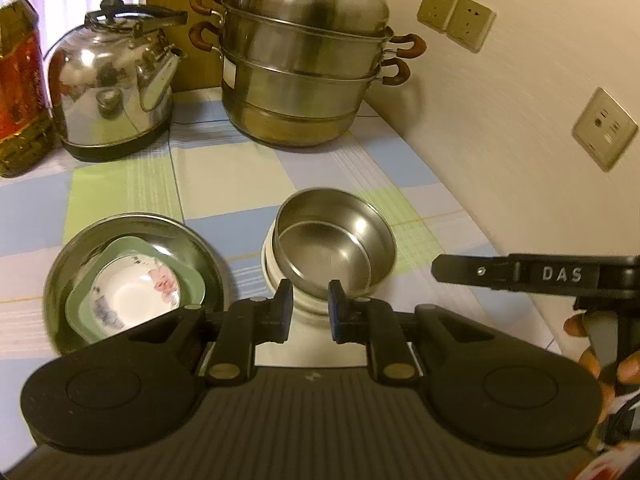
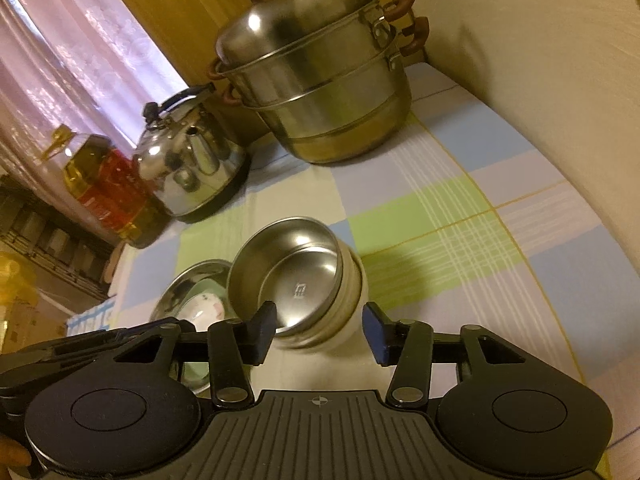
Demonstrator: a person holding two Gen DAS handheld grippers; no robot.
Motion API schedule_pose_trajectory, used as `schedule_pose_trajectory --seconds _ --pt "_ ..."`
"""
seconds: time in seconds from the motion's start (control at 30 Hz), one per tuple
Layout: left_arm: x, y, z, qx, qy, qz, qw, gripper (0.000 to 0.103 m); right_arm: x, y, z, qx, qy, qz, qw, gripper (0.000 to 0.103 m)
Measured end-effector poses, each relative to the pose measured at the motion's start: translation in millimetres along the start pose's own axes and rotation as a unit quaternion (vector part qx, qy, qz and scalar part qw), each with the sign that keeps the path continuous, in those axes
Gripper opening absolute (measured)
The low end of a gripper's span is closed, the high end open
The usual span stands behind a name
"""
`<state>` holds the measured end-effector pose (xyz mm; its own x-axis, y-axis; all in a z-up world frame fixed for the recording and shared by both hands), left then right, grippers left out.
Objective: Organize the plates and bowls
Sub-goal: 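Open both tools and pull back from the bowl stack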
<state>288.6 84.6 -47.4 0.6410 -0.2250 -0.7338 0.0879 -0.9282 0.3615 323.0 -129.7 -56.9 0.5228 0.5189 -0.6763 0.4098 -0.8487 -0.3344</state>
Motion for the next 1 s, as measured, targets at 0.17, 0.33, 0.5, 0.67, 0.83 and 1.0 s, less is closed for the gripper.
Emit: schedule_pose_trajectory --seconds 0.17,0.33,0.5,0.67,0.83,1.0 --pt "-26 5 24 0.011 0.006 -0.011 0.9999 0.022 -22 -3 17 -0.006 0.005 -0.012 1.0 0.056" --pt "-47 8 52 0.003 0.001 -0.017 0.9998 0.022 -44 -9 38 -0.026 0.003 -0.016 1.0 0.063" --pt "-65 6 80 -0.015 0.0 -0.031 0.9994 0.022 -61 -17 58 -0.041 -0.003 -0.026 0.999 0.065" --pt "-82 3 108 -0.038 0.002 -0.05 0.998 0.022 -69 -24 83 -0.058 -0.018 -0.034 0.998 0.066" --pt "-95 -1 134 -0.06 0.002 -0.069 0.9958 0.022 -72 -33 109 -0.085 -0.045 -0.041 0.995 0.067" --pt "-107 -5 155 -0.077 0.001 -0.086 0.9933 0.022 -74 -40 130 -0.102 -0.065 -0.047 0.992 0.067"
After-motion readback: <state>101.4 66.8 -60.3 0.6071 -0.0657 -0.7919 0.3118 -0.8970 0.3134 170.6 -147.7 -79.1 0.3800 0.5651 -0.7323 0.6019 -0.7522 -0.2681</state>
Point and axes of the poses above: each gripper's, at about its wrist camera, not at the fingertips, and x roughly the way its jaws point, y to its right, z to its underside, the point moved 4 cm from there along x, roughly the way its jaws point, and after that the axes turned 14 degrees about -x, right-handed, at the moved point
